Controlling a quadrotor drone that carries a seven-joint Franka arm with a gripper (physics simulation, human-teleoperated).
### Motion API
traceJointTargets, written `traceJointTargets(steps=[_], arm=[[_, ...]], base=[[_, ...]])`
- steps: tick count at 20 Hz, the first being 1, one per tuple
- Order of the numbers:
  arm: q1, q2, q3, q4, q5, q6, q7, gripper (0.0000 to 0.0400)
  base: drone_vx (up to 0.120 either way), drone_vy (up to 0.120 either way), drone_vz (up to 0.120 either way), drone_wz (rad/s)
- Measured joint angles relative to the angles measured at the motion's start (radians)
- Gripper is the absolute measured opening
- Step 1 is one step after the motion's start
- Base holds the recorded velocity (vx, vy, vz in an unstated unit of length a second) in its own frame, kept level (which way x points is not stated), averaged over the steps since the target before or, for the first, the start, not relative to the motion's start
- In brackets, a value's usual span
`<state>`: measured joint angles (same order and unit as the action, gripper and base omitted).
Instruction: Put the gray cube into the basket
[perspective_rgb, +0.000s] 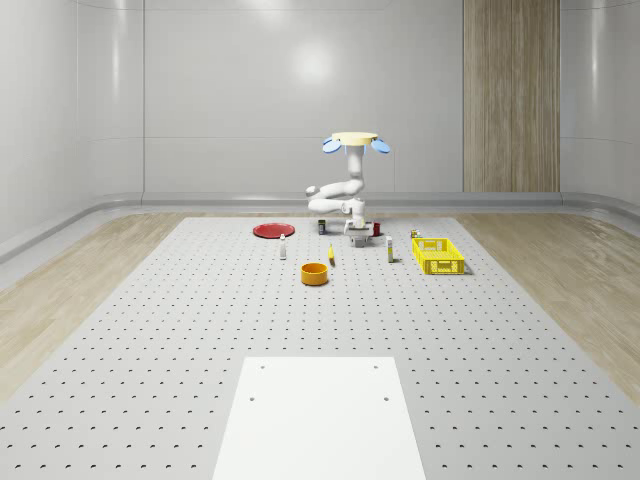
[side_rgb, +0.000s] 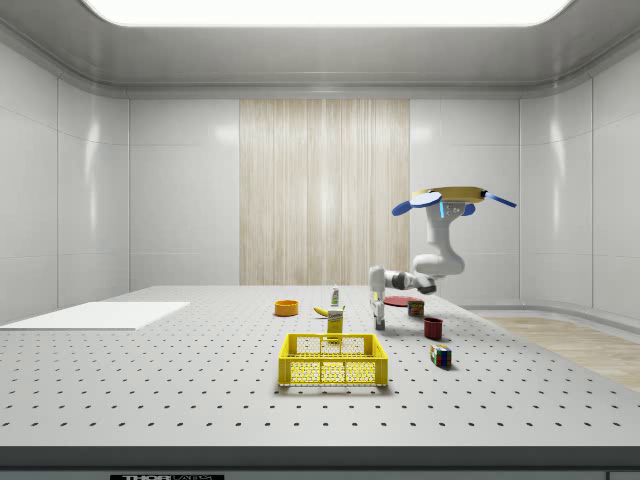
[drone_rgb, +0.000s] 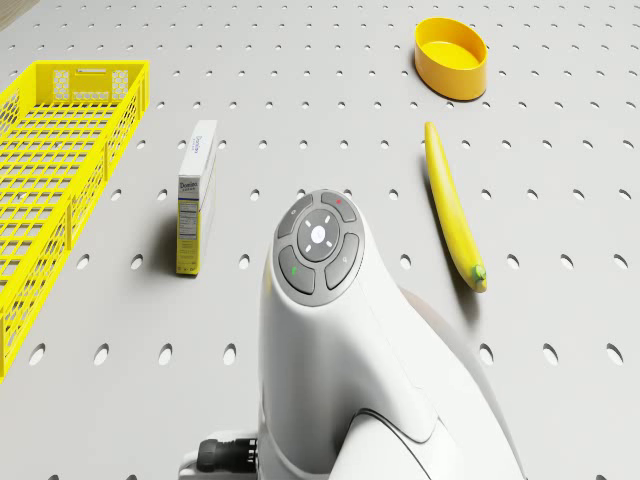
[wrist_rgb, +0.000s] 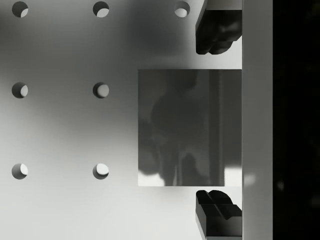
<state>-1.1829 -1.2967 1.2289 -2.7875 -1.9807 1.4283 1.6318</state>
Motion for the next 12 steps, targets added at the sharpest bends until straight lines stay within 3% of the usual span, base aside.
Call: traceJointTargets(steps=[9, 12], arm=[[0.006, -0.032, -0.026, -0.006, -0.013, 0.036, 0.004, 0.0400], [0.006, -0.040, -0.028, -0.007, -0.012, 0.044, 0.006, 0.0327]], base=[[0.000, 0.000, 0.000, 0.000], [0.000, 0.000, 0.000, 0.000]])
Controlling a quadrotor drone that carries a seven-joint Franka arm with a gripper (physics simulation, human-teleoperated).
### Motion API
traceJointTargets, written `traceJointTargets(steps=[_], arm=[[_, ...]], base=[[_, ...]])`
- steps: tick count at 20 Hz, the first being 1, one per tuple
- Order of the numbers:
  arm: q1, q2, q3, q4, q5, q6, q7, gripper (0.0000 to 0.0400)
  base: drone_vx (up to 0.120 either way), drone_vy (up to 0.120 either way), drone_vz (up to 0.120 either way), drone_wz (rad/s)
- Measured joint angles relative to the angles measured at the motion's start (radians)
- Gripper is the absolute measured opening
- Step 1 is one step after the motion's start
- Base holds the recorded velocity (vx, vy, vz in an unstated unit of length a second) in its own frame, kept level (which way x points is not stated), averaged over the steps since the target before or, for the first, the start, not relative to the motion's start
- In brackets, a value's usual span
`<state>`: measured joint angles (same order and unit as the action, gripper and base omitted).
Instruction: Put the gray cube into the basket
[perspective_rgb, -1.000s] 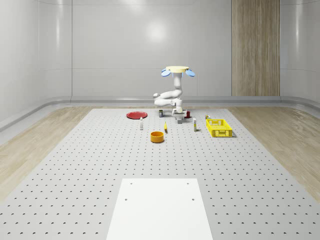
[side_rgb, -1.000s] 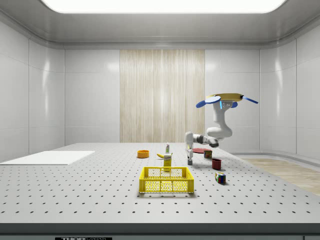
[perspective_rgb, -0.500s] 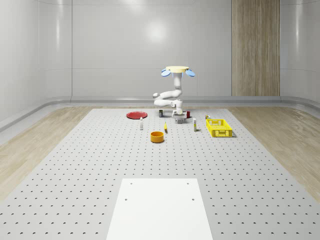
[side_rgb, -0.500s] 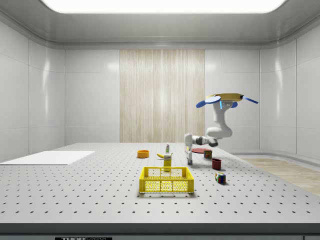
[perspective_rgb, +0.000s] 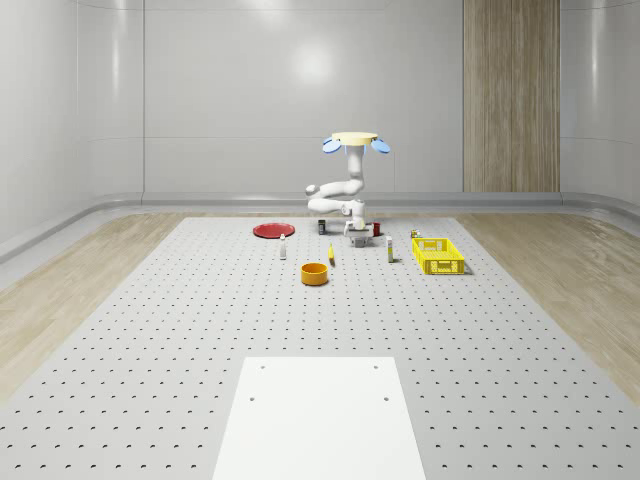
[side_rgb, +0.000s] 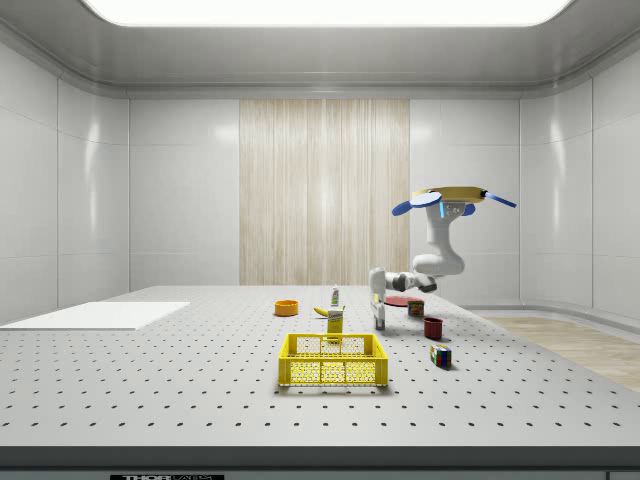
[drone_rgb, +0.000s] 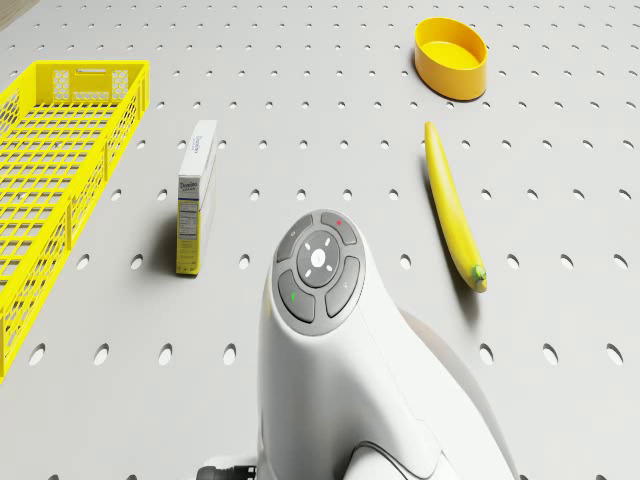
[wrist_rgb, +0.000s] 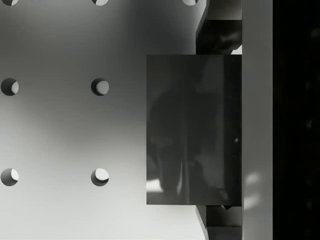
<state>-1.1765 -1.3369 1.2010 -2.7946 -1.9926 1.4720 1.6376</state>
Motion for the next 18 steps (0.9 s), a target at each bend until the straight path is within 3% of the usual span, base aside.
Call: traceJointTargets(steps=[6, 12, 18], arm=[[-0.003, -0.013, 0.000, -0.001, 0.004, 0.012, 0.004, 0.0267], [-0.007, -0.025, 0.003, 0.000, 0.010, 0.022, 0.008, 0.0254], [-0.010, -0.032, 0.060, -0.015, 0.068, 0.006, 0.018, 0.0251]], base=[[0.000, 0.000, 0.000, 0.000], [0.000, 0.000, 0.000, 0.000], [0.000, 0.000, 0.000, 0.000]])
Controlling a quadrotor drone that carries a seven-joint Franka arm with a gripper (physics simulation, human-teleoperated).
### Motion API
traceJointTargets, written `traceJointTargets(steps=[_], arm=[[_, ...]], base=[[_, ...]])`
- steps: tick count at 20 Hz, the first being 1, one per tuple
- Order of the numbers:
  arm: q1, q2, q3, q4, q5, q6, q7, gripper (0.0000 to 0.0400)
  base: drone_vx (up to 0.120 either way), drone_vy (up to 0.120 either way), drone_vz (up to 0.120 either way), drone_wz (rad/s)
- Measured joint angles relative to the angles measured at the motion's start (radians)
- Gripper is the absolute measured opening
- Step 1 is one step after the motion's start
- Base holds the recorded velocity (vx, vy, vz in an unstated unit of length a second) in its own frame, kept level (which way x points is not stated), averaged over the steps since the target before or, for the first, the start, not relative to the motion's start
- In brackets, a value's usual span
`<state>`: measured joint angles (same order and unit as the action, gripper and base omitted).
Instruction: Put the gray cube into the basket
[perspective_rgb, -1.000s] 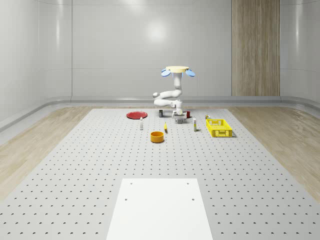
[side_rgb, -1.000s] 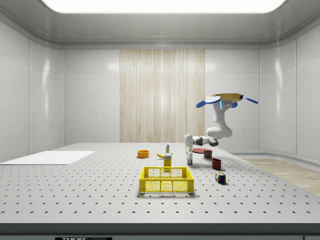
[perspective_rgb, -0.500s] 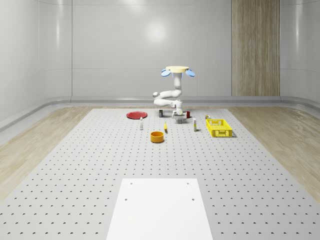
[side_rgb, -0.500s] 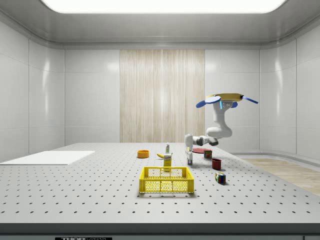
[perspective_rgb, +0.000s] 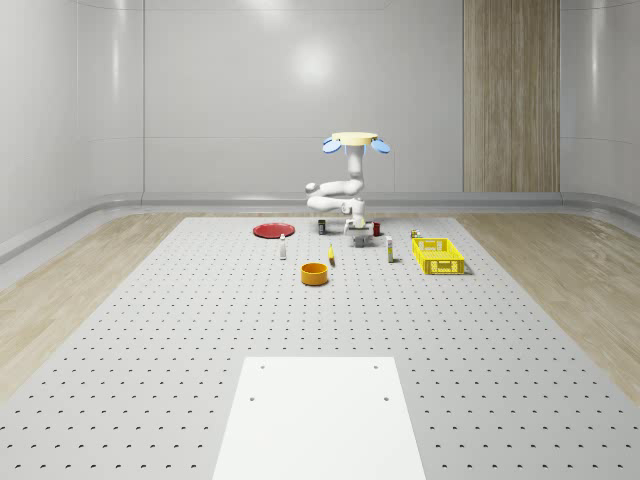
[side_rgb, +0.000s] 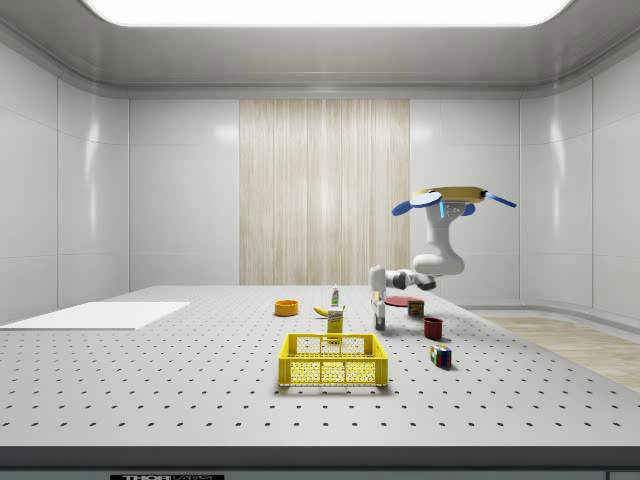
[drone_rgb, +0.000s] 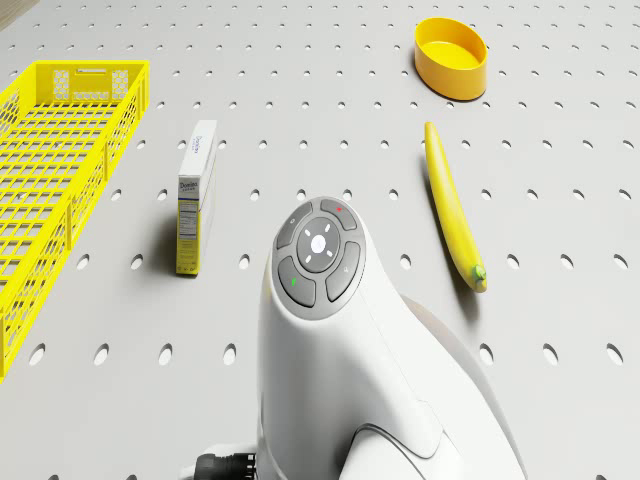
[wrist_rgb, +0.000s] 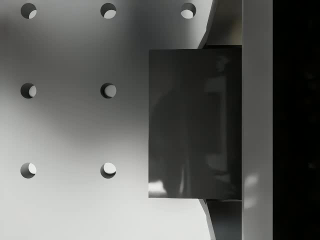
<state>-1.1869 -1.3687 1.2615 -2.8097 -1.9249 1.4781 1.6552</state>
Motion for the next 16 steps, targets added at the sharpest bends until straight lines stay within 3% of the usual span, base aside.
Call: traceJointTargets(steps=[2, 9, 14, 16], arm=[[-0.002, -0.002, 0.030, -0.006, 0.029, -0.009, 0.005, 0.0251], [-0.010, -0.016, 0.099, -0.017, 0.099, -0.019, 0.017, 0.0250], [-0.015, -0.031, 0.116, -0.018, 0.120, -0.011, 0.022, 0.0250], [-0.017, -0.037, 0.120, -0.018, 0.126, -0.006, 0.024, 0.0250]], base=[[0.000, 0.000, 0.000, 0.000], [0.000, 0.000, 0.120, 0.000], [0.112, 0.000, 0.120, 0.000], [0.120, 0.000, 0.020, 0.000]])
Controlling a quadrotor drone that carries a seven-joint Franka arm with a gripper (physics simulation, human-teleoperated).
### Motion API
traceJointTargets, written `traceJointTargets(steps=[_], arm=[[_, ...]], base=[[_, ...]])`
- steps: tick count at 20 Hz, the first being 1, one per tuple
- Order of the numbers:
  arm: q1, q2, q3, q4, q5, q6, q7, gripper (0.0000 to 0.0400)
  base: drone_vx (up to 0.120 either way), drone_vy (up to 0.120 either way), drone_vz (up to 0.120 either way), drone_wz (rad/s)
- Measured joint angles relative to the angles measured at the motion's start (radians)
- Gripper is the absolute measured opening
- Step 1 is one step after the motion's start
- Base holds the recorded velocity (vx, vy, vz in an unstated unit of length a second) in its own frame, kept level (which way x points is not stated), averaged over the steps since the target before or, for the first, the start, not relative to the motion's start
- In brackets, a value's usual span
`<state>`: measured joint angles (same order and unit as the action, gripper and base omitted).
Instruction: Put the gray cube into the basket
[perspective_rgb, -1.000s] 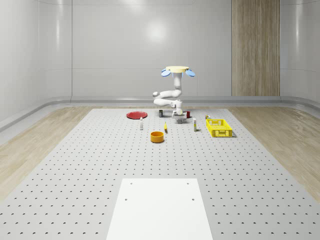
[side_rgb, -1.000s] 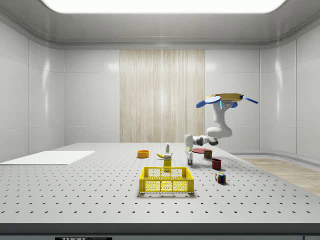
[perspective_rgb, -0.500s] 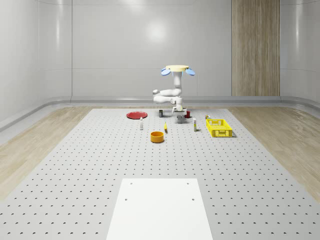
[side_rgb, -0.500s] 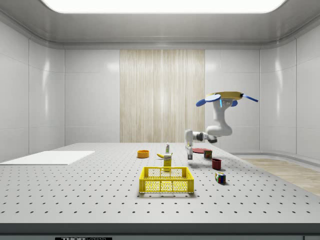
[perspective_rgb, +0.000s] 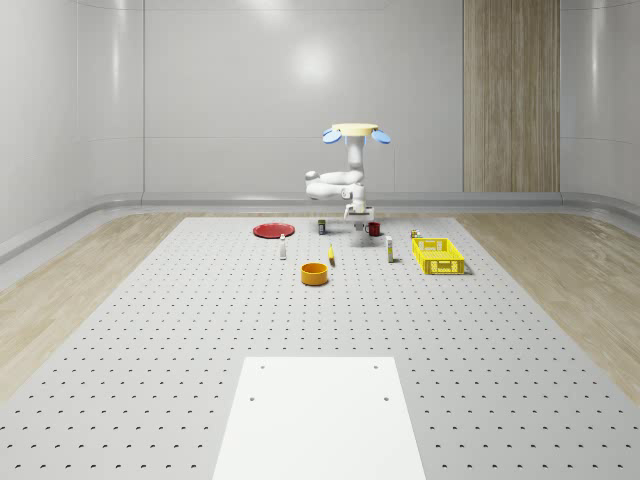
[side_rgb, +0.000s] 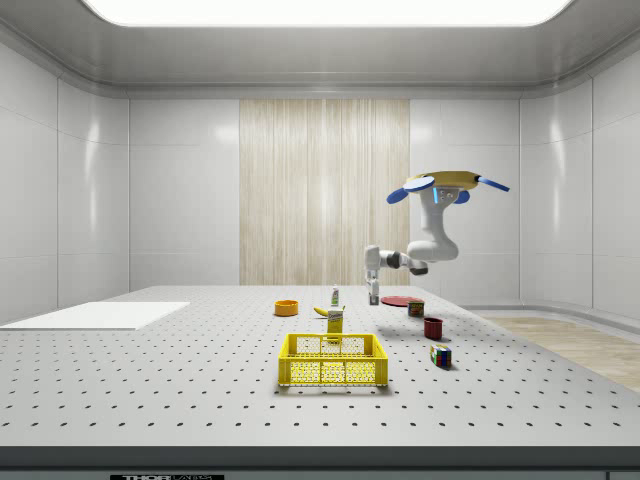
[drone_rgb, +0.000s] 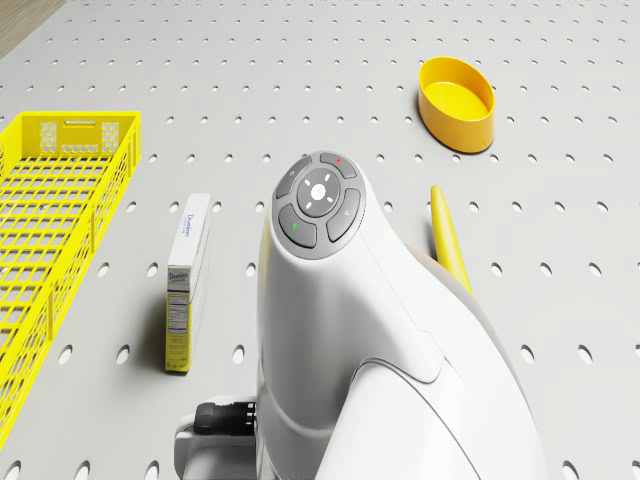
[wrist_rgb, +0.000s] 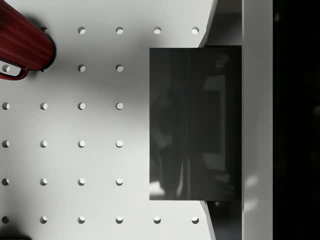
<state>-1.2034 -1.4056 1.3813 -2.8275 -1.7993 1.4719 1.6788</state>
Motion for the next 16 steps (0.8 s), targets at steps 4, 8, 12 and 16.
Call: traceJointTargets(steps=[4, 8, 12, 16], arm=[[-0.003, -0.012, 0.004, 0.000, 0.008, 0.010, 0.002, 0.0250], [-0.005, -0.024, 0.007, 0.001, 0.014, 0.021, 0.005, 0.0250], [-0.007, -0.035, 0.009, 0.001, 0.019, 0.031, 0.007, 0.0250], [-0.009, -0.046, 0.010, 0.001, 0.024, 0.041, 0.008, 0.0250]], base=[[0.120, 0.000, 0.000, 0.000], [0.120, 0.000, 0.110, 0.000], [0.120, 0.000, 0.100, 0.000], [0.120, 0.100, 0.000, 0.000]])
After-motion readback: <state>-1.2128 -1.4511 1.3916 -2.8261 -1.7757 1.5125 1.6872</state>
